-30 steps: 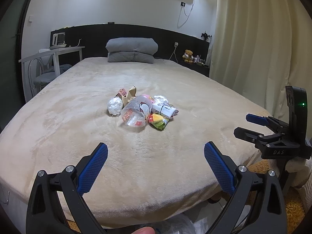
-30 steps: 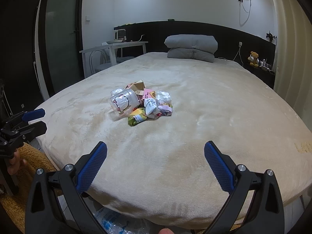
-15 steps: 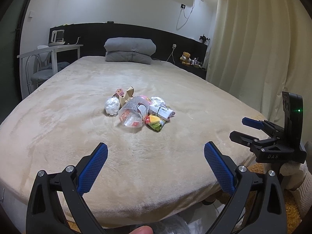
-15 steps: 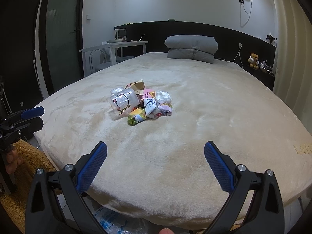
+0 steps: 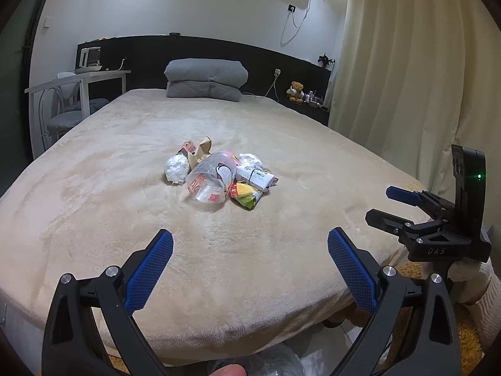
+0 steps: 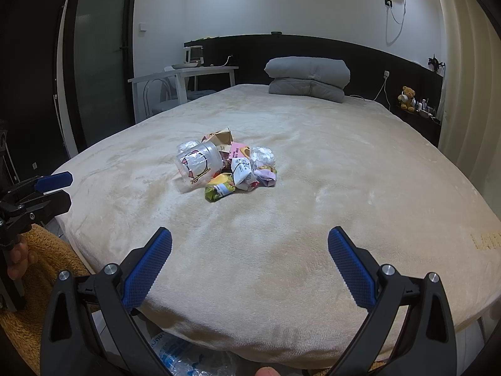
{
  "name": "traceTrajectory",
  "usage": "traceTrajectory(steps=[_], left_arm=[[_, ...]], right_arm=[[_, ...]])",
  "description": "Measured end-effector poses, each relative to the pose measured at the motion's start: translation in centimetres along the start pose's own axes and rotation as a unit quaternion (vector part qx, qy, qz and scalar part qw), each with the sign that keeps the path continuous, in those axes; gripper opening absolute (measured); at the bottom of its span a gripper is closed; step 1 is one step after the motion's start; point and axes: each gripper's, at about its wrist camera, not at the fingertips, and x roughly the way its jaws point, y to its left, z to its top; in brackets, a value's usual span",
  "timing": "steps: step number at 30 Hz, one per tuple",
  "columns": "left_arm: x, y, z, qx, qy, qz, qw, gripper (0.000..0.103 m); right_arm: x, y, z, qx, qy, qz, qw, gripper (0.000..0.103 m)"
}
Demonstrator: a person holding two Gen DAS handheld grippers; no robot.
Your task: Collect trash
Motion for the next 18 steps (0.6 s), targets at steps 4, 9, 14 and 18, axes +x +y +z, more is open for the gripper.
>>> traceTrajectory(steps=[4, 9, 14, 18], left_arm=[[0.16, -0.09, -0.02, 0.0, 0.005, 0.001, 1.0, 0.097], [0.2, -0.22, -0.09, 0.004, 0.004, 0.005, 1.0, 0.097], [0.3, -0.18, -0.16, -0.001, 0.006, 0.003, 1.0, 0.097], [0.33, -0.16, -0.16, 0.001, 0.008, 0.0, 1.0, 0.097]], right_arm=[[-0.05, -0.01, -0.03, -0.001, 0.0, 0.0, 1.0, 0.099], [-0.06, -0.01, -0.01, -0.002, 0.0, 0.0, 1.0, 0.099], [-0.07, -0.01, 0.0, -0.003, 0.0, 0.0, 1.0, 0.099], [-0.1, -0.03, 0.0, -0.003, 0.0, 0.0, 1.0, 0.099]])
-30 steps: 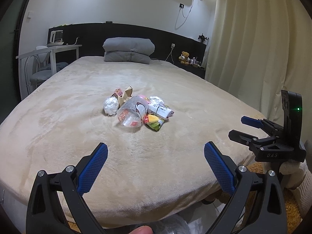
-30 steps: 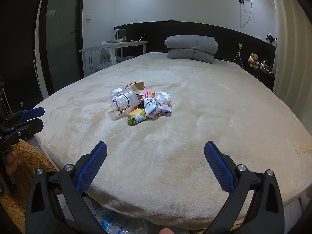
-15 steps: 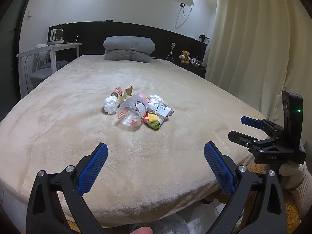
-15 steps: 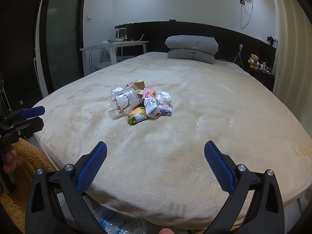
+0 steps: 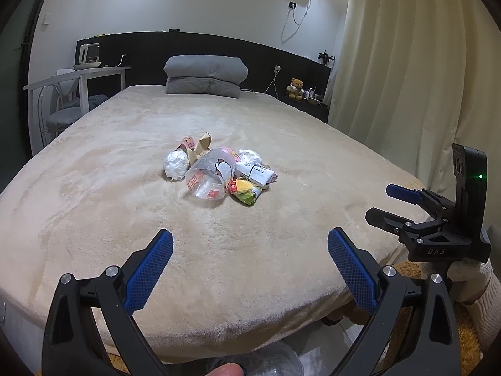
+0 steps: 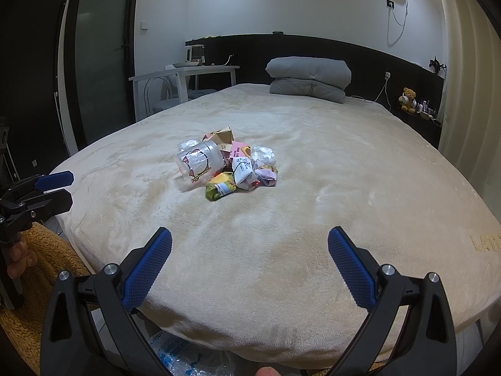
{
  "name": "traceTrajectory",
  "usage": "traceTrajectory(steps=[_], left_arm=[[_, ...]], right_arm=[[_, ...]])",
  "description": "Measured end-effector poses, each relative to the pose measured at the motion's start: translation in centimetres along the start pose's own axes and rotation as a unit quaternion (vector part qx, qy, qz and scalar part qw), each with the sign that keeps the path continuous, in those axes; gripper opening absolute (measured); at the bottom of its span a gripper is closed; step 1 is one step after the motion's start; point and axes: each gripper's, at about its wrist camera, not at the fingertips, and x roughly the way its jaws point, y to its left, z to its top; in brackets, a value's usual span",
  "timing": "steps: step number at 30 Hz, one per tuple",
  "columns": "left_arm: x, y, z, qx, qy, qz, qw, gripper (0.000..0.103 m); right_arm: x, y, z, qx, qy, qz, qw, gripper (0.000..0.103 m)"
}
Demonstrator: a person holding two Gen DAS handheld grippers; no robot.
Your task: Collect trash
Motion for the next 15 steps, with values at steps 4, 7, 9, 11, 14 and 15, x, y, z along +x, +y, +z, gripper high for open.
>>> traceTrajectory(steps=[4, 7, 9, 11, 14, 15], left_arm=[[0.0, 0.08, -0.03, 0.0, 0.001, 0.004, 1.0, 0.097], [0.18, 0.07, 0.01, 0.0, 0.005, 0.002, 1.0, 0.097], [0.18, -0.06, -0.05, 0.002, 0.005, -0.001, 1.0, 0.097], [0.18, -0.16, -0.07, 0.005, 0.005, 0.0, 1.0, 0.097], [0.2, -0.1, -0.06, 0.003, 0.005, -0.004, 1.0, 0.097], [0.19, -0.13, -0.05, 0.005, 0.005, -0.006, 1.0, 0.097]], right_arm=[[0.02, 0.08, 0.05, 0.001, 0.0, 0.0, 1.0, 0.099], [0.01, 0.06, 0.04, 0.001, 0.001, 0.0, 1.0, 0.099], [0.0, 0.08, 0.02, 0.001, 0.001, 0.0, 1.0, 0.099], [-0.02, -0.06, 0.04, 0.001, 0.0, 0.001, 1.0, 0.099], [0.02, 0.05, 0.07, 0.001, 0.001, 0.0, 1.0, 0.099], [0.02, 0.01, 0.11, 0.001, 0.002, 0.0, 1.0, 0.099]])
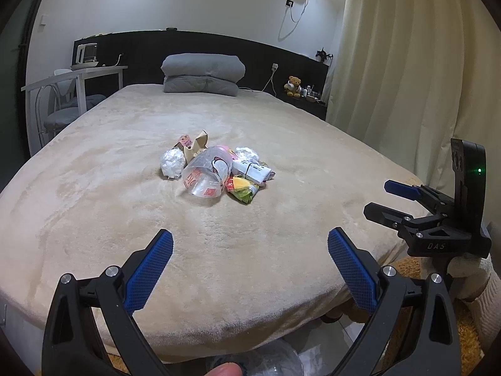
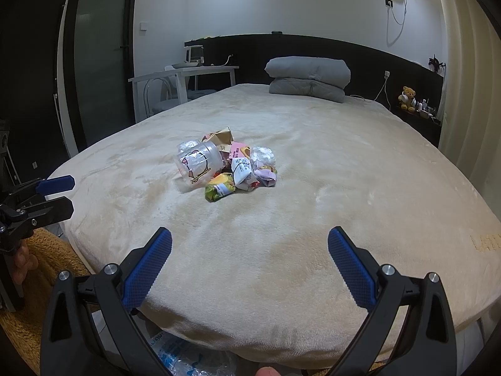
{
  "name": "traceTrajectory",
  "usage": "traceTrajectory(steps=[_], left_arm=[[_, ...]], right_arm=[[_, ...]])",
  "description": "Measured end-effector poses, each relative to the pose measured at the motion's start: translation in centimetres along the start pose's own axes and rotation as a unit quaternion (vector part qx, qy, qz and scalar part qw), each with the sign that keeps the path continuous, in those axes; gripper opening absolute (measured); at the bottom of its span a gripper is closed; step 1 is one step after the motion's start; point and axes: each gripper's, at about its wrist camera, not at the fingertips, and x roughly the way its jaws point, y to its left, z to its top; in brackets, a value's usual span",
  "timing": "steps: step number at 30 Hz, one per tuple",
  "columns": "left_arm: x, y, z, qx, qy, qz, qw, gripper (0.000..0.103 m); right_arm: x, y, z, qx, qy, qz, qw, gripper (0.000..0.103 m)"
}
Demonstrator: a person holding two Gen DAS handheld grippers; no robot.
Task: Collect trash
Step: 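Close the left gripper on the clear plastic cup while the right gripper grasps the pink-white wrapper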
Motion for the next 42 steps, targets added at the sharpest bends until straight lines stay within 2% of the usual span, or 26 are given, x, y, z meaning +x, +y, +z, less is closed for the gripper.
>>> traceTrajectory(steps=[15, 22, 30, 39, 42], left_arm=[[2.3, 0.7, 2.4, 0.025, 0.013, 0.012, 0.9995, 0.097], [4.8, 2.7, 4.7, 0.02, 0.028, 0.017, 0.9993, 0.097], [9.1, 5.2, 7.1, 0.015, 0.059, 0.016, 0.998, 0.097], [15.0, 7.6, 8.4, 0.002, 0.104, 0.004, 0.9945, 0.097], [16.7, 7.8, 8.6, 0.005, 0.12, 0.002, 0.9927, 0.097]], right_arm=[[2.7, -2.4, 2.6, 0.032, 0.024, 0.016, 0.999, 0.099], [5.5, -3.4, 4.6, 0.034, 0.036, 0.025, 0.998, 0.099], [10.4, -5.6, 7.4, 0.075, 0.067, 0.059, 0.993, 0.099], [17.5, -8.7, 8.6, 0.146, 0.128, 0.1, 0.976, 0.099], [19.6, -9.8, 8.6, 0.186, 0.148, 0.126, 0.963, 0.098]])
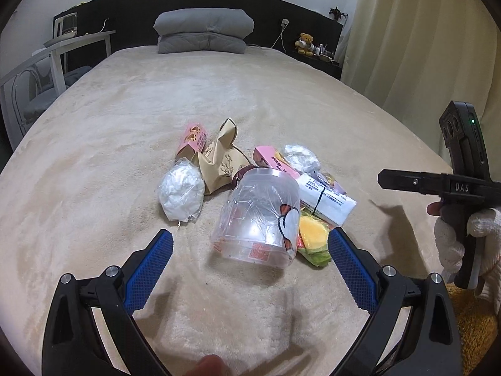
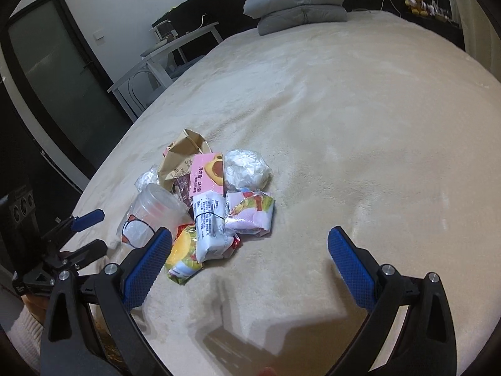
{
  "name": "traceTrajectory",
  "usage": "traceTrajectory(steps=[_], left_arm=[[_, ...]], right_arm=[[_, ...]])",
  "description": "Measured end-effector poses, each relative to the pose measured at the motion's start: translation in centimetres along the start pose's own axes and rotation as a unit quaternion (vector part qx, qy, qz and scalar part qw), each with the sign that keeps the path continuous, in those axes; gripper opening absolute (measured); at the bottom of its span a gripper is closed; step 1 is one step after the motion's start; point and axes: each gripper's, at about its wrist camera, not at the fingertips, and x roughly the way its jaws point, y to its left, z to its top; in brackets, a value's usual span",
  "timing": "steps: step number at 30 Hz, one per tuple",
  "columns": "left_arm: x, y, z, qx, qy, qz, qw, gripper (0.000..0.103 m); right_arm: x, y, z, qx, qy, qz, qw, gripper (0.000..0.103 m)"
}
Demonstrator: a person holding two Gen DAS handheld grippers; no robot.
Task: Collect trash
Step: 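Close the left gripper on the clear plastic cup while the right gripper grasps the pink-white wrapper, then lift the cup with the left gripper while the right gripper carries the wrapper toward the bin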
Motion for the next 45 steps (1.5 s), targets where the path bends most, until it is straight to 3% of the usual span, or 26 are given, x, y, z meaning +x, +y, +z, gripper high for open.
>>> traceTrajectory(steps=[8, 11, 14, 17, 19, 25, 37, 45], left_arm=[[2.8, 0.2, 0.7, 0.001, 0.026, -0.013, 0.9996, 0.097], [3.3, 0.3, 0.8, -0.006, 0.031, -0.02, 0.9993, 0.096], [3.8, 0.3, 0.8, -0.005, 0.04, -0.024, 0.9989, 0.095], [4.3, 0.1, 0.8, 0.003, 0.048, -0.015, 0.9987, 0.08], [4.5, 0.0, 0.6, 0.004, 0.055, -0.017, 0.9983, 0.073], [4.4, -0.1, 0.6, 0.007, 0.046, -0.006, 0.9989, 0.07], [1.7, 0.2, 0.5, -0.003, 0.011, -0.003, 0.9999, 0.069], [-1.0, -0.9, -0.5, -0.014, -0.009, -0.011, 0.9998, 0.069]], right_arm=[[3.4, -2.0, 1.6, 0.058, 0.04, 0.025, 0.997, 0.092], [4.6, -2.2, 1.9, 0.062, 0.055, 0.02, 0.996, 0.08], [5.2, -2.4, 2.0, 0.072, 0.066, 0.019, 0.995, 0.078], [5.6, -1.9, 2.0, 0.067, 0.071, 0.019, 0.995, 0.077], [5.7, -1.3, 1.9, 0.06, 0.072, 0.014, 0.996, 0.068], [6.3, -0.7, 1.7, 0.047, 0.078, -0.001, 0.996, 0.048], [3.1, -0.5, 1.1, 0.036, 0.041, -0.004, 0.999, 0.046], [-0.4, 0.3, -1.3, 0.032, 0.018, -0.009, 0.999, 0.046]])
